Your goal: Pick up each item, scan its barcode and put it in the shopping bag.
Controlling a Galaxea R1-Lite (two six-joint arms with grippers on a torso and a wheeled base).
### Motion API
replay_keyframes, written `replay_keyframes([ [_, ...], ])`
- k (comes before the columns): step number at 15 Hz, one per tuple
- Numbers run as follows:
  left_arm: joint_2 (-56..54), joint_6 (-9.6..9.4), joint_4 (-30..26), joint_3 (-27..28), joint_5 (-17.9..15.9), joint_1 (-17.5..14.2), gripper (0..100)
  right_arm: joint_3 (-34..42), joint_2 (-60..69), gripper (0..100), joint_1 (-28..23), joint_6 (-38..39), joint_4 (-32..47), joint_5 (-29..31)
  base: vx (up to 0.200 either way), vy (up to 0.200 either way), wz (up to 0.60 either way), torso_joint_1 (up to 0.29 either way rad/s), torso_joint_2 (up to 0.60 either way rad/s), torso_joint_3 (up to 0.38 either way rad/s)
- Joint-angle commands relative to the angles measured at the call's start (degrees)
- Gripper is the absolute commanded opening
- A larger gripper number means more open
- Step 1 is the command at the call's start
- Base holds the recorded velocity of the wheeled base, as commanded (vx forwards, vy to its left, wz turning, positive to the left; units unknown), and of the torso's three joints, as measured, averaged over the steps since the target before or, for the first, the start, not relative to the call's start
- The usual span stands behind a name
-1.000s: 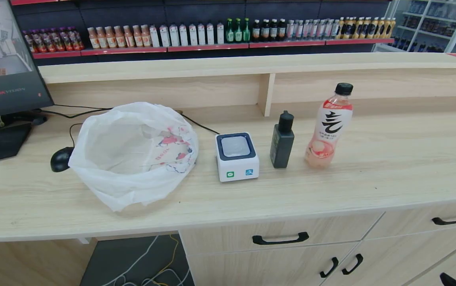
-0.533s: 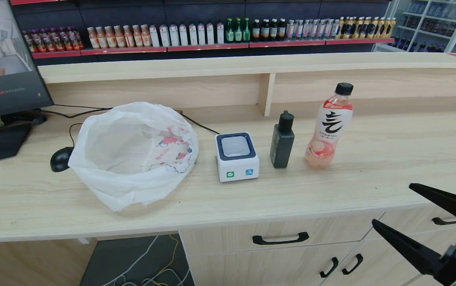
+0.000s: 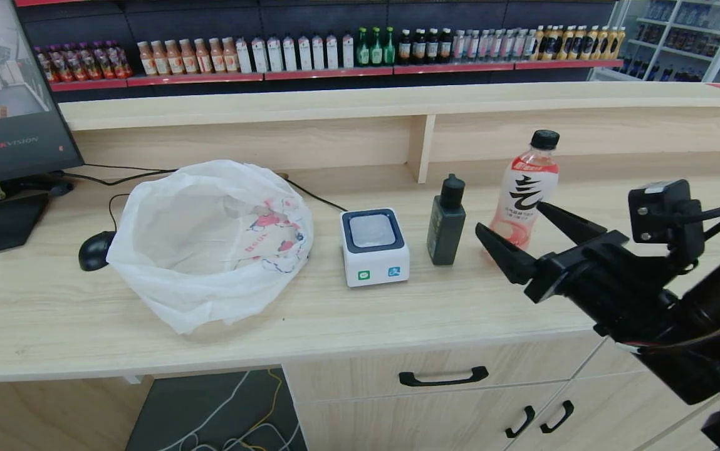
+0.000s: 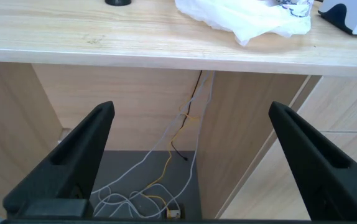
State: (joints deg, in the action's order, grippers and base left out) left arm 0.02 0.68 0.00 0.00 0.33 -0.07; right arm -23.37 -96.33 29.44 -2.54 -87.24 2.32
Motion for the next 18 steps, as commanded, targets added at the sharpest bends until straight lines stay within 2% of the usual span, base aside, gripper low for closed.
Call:
replay_keyframes([
  [1,0.0,0.02,0.0,0.0,0.0,0.0,100,-1.3,-7.7,100,3.6,0.6,-2.8,3.0,0.000,0.000,0.00,0.000,0.00,0.000],
  [7,0.0,0.02,0.0,0.0,0.0,0.0,100,-3.3,-10.5,100,5.1,1.6,-2.8,9.8,0.000,0.000,0.00,0.000,0.00,0.000],
  [9,0.0,0.02,0.0,0.0,0.0,0.0,100,-4.8,-11.1,100,6.1,1.5,-2.8,10.0,0.000,0.000,0.00,0.000,0.00,0.000],
  [13,0.0,0.02,0.0,0.0,0.0,0.0,100,-9.9,-13.7,100,6.6,1.7,-2.8,14.3,0.000,0.000,0.00,0.000,0.00,0.000],
  [18,0.0,0.02,0.0,0.0,0.0,0.0,100,-11.2,-14.9,100,5.9,2.0,-2.8,14.6,0.000,0.000,0.00,0.000,0.00,0.000],
])
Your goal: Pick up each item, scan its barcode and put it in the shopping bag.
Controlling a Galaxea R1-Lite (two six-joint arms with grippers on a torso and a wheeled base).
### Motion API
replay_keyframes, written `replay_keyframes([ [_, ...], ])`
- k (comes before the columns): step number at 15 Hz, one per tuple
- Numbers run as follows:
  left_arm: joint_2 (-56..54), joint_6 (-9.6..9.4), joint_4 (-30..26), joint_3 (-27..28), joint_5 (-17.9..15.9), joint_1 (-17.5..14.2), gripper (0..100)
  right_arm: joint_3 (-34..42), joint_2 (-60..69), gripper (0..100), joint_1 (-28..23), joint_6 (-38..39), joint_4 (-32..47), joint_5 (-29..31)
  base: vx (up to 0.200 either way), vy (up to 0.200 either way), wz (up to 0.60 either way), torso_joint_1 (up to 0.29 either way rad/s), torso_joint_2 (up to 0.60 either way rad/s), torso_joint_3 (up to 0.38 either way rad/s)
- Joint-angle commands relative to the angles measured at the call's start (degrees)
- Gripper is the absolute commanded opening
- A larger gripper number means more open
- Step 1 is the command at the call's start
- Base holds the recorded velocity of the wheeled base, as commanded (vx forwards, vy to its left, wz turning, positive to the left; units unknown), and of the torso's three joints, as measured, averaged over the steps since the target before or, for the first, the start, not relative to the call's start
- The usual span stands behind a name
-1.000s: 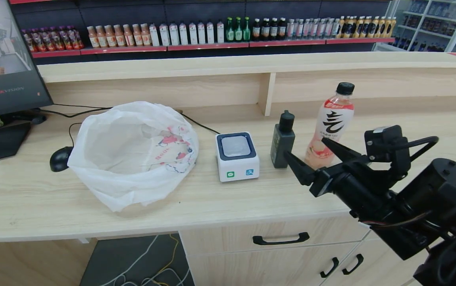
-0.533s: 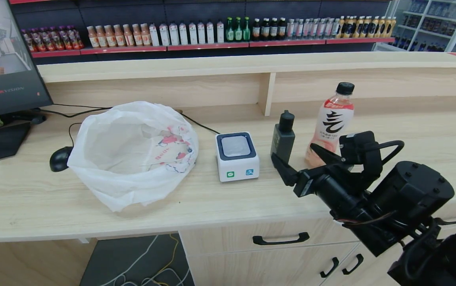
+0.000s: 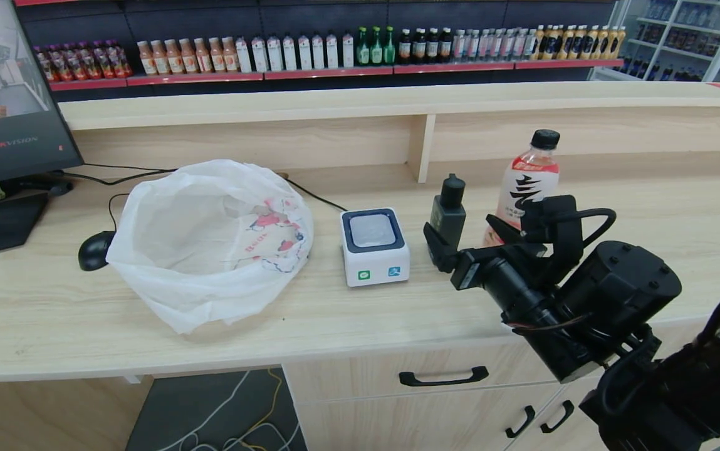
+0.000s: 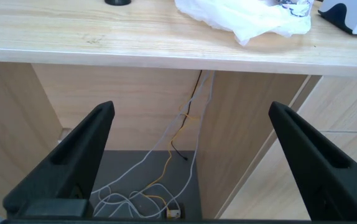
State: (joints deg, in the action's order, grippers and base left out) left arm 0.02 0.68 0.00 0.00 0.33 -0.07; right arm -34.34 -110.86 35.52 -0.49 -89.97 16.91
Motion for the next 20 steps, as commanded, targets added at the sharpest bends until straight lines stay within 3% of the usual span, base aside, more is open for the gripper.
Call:
replay_keyframes([
  [1,0.0,0.02,0.0,0.0,0.0,0.0,100,-0.6,-0.8,100,-0.2,0.0,0.0,0.0,0.000,0.000,0.00,0.000,0.00,0.000],
  [7,0.0,0.02,0.0,0.0,0.0,0.0,100,-3.3,-3.3,100,0.0,-0.2,0.0,3.2,0.000,0.000,0.00,0.000,0.00,0.000],
  [20,0.0,0.02,0.0,0.0,0.0,0.0,100,-10.0,-10.2,100,-2.3,-1.6,0.0,3.4,0.000,0.000,0.00,0.000,0.00,0.000],
])
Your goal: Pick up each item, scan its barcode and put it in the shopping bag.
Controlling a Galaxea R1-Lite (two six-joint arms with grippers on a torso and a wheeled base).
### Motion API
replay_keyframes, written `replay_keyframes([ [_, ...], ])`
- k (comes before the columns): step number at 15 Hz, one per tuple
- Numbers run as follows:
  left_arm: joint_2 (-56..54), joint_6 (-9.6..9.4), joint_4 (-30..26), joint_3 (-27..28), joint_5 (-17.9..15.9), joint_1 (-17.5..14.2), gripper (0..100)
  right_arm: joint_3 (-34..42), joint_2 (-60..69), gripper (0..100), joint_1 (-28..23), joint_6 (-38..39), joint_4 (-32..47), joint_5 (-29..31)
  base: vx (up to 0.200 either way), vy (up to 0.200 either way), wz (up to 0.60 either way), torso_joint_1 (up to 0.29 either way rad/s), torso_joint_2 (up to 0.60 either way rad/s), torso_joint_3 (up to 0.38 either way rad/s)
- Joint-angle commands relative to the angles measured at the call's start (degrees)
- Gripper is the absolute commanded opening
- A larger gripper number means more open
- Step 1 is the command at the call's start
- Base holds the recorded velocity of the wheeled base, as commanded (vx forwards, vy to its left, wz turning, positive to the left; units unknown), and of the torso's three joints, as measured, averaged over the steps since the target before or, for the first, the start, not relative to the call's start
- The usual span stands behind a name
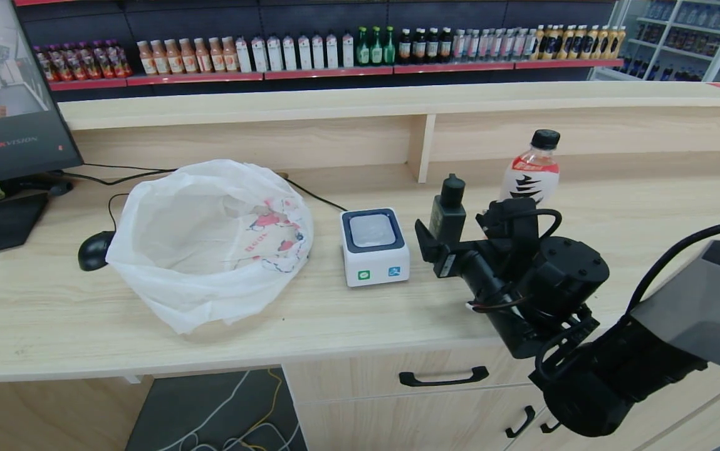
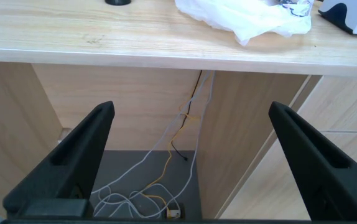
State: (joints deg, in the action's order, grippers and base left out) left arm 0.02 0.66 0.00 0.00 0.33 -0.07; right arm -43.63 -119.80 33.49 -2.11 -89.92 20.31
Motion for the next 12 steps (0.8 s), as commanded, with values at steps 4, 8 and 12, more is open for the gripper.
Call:
replay_keyframes([
  [4,0.0,0.04,0.0,0.0,0.0,0.0,100,-3.7,-3.4,100,-0.9,0.0,-0.1,0.0,0.000,0.000,0.00,0.000,0.00,0.000],
  [8,0.0,0.04,0.0,0.0,0.0,0.0,100,-7.9,-5.5,100,-1.2,0.0,-0.1,0.1,0.000,0.000,0.00,0.000,0.00,0.000],
  [12,0.0,0.04,0.0,0.0,0.0,0.0,100,-8.8,-6.2,100,-2.7,0.0,-0.1,0.0,0.000,0.000,0.00,0.000,0.00,0.000],
])
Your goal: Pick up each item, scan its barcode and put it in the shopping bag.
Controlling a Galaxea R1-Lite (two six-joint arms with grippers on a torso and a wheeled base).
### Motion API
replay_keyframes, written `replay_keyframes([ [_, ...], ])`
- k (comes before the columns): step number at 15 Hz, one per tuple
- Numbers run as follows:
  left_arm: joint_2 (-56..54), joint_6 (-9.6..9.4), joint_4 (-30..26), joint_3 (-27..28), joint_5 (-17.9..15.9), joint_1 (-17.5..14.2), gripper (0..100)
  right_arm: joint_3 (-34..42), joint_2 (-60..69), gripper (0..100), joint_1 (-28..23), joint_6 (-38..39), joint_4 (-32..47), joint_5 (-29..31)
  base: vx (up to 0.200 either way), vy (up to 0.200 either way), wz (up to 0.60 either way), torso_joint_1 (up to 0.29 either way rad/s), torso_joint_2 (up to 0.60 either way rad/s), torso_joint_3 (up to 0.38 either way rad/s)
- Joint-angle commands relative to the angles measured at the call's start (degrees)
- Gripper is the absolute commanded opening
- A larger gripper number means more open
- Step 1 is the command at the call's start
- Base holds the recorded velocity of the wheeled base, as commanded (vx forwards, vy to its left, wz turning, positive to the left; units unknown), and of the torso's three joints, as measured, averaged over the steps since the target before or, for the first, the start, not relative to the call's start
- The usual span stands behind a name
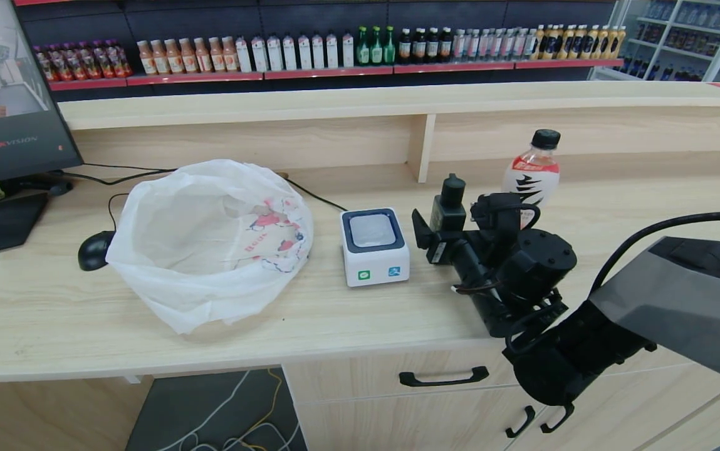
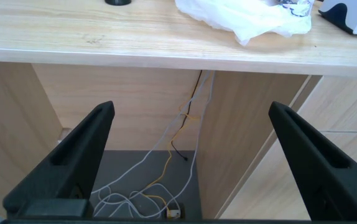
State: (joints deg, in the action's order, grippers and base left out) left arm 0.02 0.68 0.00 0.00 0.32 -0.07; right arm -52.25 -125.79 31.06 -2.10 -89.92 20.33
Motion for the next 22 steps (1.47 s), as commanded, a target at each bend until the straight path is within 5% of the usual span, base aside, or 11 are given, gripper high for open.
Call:
replay_keyframes([
  [1,0.0,0.02,0.0,0.0,0.0,0.0,100,-0.7,-0.4,100,-0.8,0.0,-0.1,0.0,0.000,0.000,0.00,0.000,0.00,0.000],
  [12,0.0,0.02,0.0,0.0,0.0,0.0,100,-2.8,-3.0,100,-2.0,0.1,-0.1,0.0,0.000,0.000,0.00,0.000,0.00,0.000],
  [13,0.0,0.02,0.0,0.0,0.0,0.0,100,-2.7,-3.1,0,-2.0,0.1,-0.1,0.0,0.000,0.000,0.00,0.000,0.00,0.000],
  [22,0.0,0.02,0.0,0.0,0.0,0.0,100,-2.9,-2.3,0,-1.8,0.0,-0.1,0.0,0.000,0.000,0.00,0.000,0.00,0.000],
])
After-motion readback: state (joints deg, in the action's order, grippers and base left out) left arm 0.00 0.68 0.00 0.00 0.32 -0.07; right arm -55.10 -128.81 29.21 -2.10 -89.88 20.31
